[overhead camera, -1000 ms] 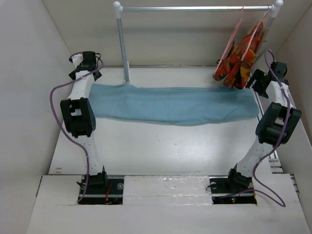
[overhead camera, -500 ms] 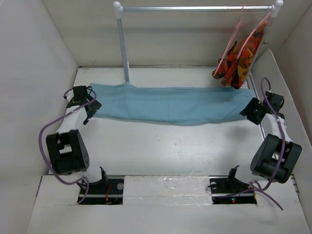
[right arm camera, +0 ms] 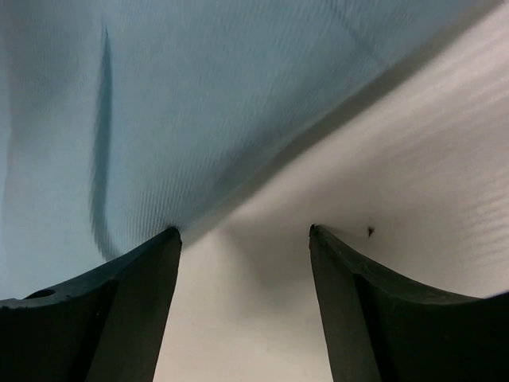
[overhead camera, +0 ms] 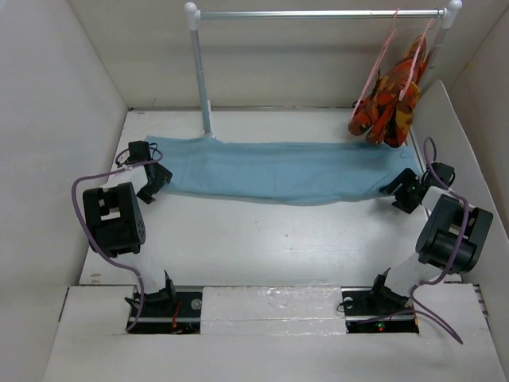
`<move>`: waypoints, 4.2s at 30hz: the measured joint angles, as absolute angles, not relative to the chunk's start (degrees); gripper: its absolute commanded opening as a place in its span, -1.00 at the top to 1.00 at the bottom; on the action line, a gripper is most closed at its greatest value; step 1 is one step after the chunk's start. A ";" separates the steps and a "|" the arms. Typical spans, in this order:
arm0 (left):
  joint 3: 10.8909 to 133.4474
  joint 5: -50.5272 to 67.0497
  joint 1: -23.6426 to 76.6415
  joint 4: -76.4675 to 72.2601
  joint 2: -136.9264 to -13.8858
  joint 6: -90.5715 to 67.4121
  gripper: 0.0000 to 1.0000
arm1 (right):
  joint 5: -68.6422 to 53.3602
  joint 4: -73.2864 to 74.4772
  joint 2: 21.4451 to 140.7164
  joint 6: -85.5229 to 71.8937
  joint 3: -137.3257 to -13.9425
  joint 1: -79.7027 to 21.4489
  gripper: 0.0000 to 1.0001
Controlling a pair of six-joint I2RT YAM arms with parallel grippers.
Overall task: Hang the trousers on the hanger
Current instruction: Fold the trousers at the center of the board.
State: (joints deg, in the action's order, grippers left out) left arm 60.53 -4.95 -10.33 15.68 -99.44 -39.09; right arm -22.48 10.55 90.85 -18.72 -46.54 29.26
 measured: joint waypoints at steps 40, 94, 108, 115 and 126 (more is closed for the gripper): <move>54.22 -24.99 -14.66 28.69 -90.83 -38.06 0.15 | -18.24 28.40 55.13 -9.85 -31.79 37.34 -0.72; 71.00 -6.33 65.89 7.46 -110.32 -49.06 1.00 | -18.20 49.84 52.34 -7.92 -89.60 19.90 1.00; 62.22 -12.03 64.25 14.48 -89.62 -49.39 1.00 | -6.48 46.44 58.65 -8.82 -96.57 -15.16 1.00; 55.18 -17.91 32.14 19.70 -53.04 -47.75 0.97 | 6.68 40.12 67.92 -10.31 -97.82 -39.31 1.00; 68.73 -18.65 12.03 29.76 -48.58 -42.39 0.98 | 7.46 29.26 109.01 -10.59 -118.08 -55.81 1.00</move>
State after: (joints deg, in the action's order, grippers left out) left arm 68.73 -18.65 12.03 29.76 -48.58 -42.39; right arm 7.46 29.26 109.01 -10.59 -118.08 -55.81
